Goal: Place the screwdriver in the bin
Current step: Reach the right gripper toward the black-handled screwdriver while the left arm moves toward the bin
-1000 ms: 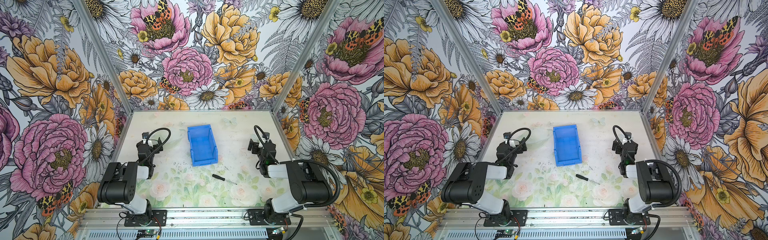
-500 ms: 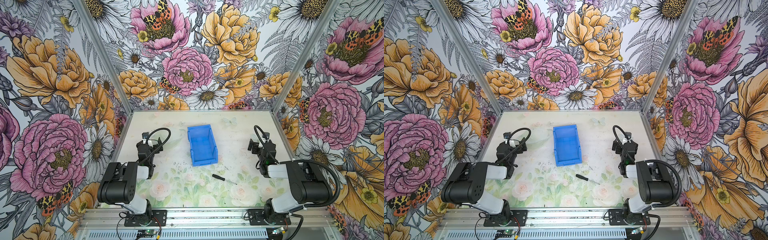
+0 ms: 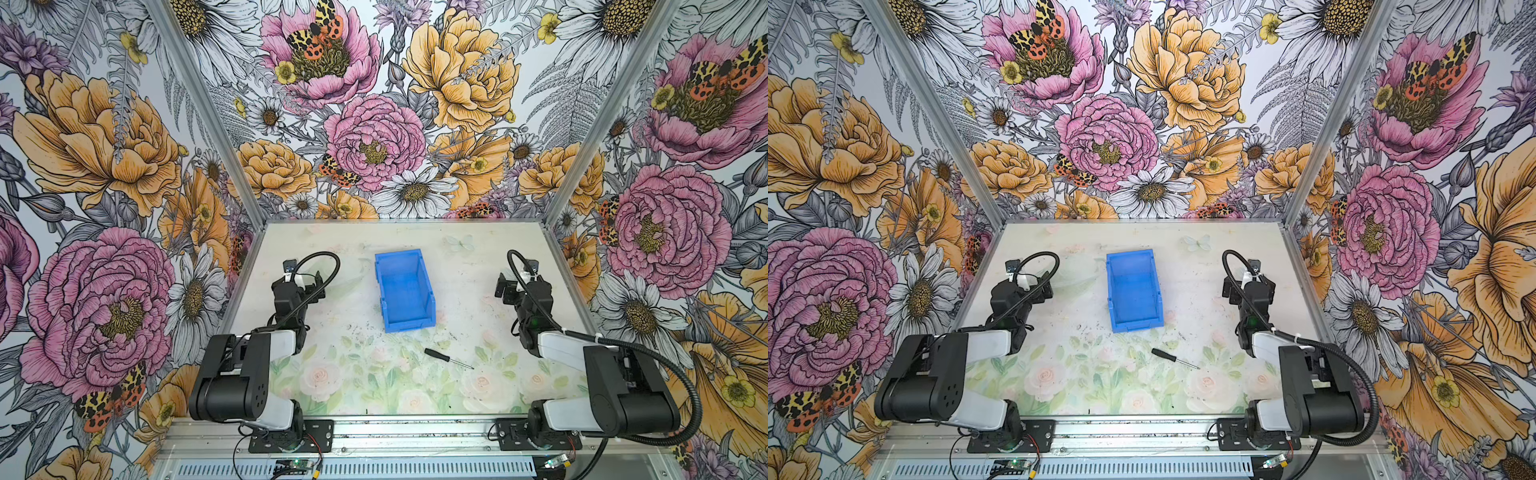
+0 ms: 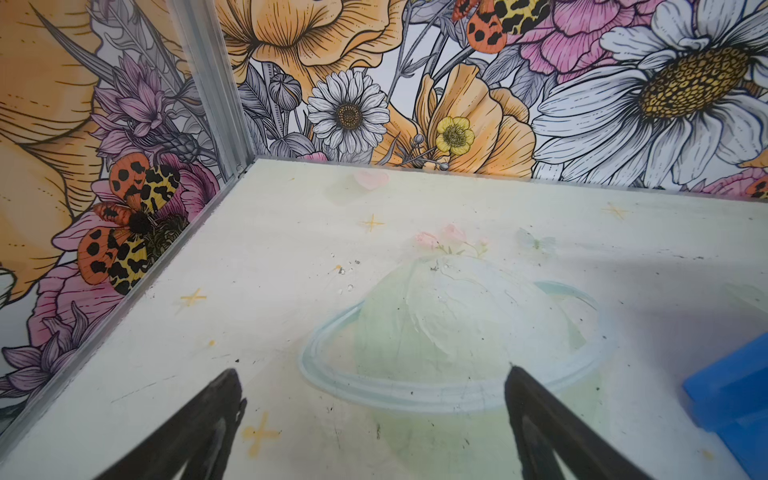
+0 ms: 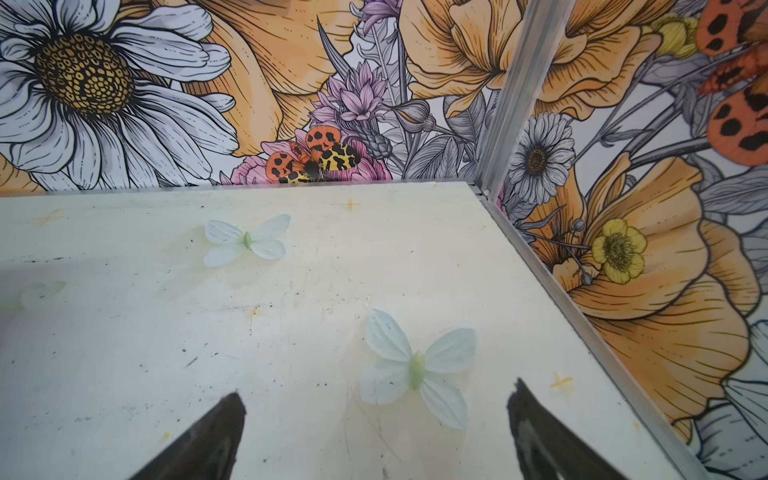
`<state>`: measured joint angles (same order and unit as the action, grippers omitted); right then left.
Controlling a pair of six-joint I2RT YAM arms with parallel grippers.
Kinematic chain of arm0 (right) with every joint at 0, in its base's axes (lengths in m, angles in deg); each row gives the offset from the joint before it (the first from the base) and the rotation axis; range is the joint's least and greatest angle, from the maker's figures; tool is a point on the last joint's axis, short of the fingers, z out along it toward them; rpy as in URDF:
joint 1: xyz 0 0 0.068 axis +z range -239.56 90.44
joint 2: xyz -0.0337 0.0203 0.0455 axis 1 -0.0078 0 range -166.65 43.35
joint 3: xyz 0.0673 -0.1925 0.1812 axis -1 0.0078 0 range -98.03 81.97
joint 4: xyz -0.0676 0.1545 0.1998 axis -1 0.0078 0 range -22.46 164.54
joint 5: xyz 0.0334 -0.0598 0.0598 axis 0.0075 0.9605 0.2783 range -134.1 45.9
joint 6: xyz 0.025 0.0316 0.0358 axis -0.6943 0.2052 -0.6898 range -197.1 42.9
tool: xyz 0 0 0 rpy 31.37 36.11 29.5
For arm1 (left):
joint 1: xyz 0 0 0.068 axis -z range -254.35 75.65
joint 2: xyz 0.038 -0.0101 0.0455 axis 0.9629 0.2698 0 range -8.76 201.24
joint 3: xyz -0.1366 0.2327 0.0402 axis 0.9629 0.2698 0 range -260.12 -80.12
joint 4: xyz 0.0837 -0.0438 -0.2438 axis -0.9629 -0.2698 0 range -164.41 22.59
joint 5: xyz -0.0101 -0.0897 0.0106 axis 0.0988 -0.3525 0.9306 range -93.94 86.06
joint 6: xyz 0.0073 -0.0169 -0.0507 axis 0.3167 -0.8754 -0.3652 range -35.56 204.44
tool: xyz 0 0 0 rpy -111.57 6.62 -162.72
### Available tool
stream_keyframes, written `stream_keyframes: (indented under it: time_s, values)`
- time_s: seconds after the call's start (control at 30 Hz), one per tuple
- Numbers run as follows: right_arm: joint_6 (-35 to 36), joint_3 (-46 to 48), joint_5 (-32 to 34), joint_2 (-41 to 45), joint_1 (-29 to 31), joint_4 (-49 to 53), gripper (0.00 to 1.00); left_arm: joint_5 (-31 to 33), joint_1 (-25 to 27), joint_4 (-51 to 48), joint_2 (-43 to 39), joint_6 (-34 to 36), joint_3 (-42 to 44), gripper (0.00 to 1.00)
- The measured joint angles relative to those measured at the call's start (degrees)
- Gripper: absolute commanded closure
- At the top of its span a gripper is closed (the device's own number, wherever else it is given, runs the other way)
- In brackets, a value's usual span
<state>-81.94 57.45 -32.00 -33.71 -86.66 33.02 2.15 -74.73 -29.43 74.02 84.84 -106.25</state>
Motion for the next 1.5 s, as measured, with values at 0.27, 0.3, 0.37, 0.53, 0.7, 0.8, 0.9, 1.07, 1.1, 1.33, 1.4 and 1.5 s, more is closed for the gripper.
stream_keyframes:
  time_s: [0.27, 0.3, 0.37, 0.53, 0.7, 0.8, 0.9, 1.07, 1.1, 1.33, 1.4, 1.5]
  values:
    - [-6.56, -12.04, 5.99, 9.14, 2.56, 27.93, 0.01, 9.31, 5.57, -20.61, -6.86, 0.02, -10.64, 0.01]
    - [-7.48, -13.62, 6.16, 9.22, 2.75, 31.28, 0.00, 10.25, 6.36, -22.64, -7.41, -0.26, -11.06, 0.01]
    - [-9.16, -16.68, 6.12, 9.18, 3.15, 38.45, 0.00, 11.41, 7.98, -27.96, -7.69, -1.55, -13.25, 0.01]
    - [-10.88, -19.26, 3.65, 9.79, 6.62, 51.01, 0.00, 8.61, 8.68, -37.59, -8.17, -6.43, -18.62, 0.01]
    - [-12.26, -19.26, -1.33, 13.40, 10.05, 58.62, 0.00, 2.75, 9.33, -43.65, -12.72, -10.93, -18.21, 0.01]
    - [-12.96, -19.26, -5.49, 14.03, 10.27, 62.12, 0.01, 0.15, 10.58, -47.21, -15.50, -13.07, -18.16, 0.01]
    - [-13.60, -19.26, -11.72, 13.94, 10.27, 64.89, 0.00, -0.50, 13.60, -50.38, -17.92, -14.73, -17.59, 0.01]
    - [-14.29, -19.15, -23.50, 13.94, 10.45, 66.69, 0.00, -0.55, 21.14, -55.60, -22.38, -18.53, -15.26, 0.01]
    - [-14.53, -19.06, -25.31, 13.94, 10.62, 66.90, 0.01, -0.42, 22.58, -56.52, -22.71, -19.21, -15.26, 0.01]
    - [-15.87, -15.74, -33.99, 13.94, 11.69, 67.23, 0.00, 3.21, 33.03, -63.89, -22.93, -25.92, -16.26, 0.01]
    - [-15.96, -15.30, -35.17, 13.51, 11.96, 67.34, 0.00, 5.11, 35.85, -65.11, -22.91, -28.50, -16.55, 0.01]
    - [-15.91, -15.26, -35.98, 12.79, 12.70, 67.25, 0.00, 7.65, 39.50, -66.10, -22.64, -32.20, -16.72, 0.01]
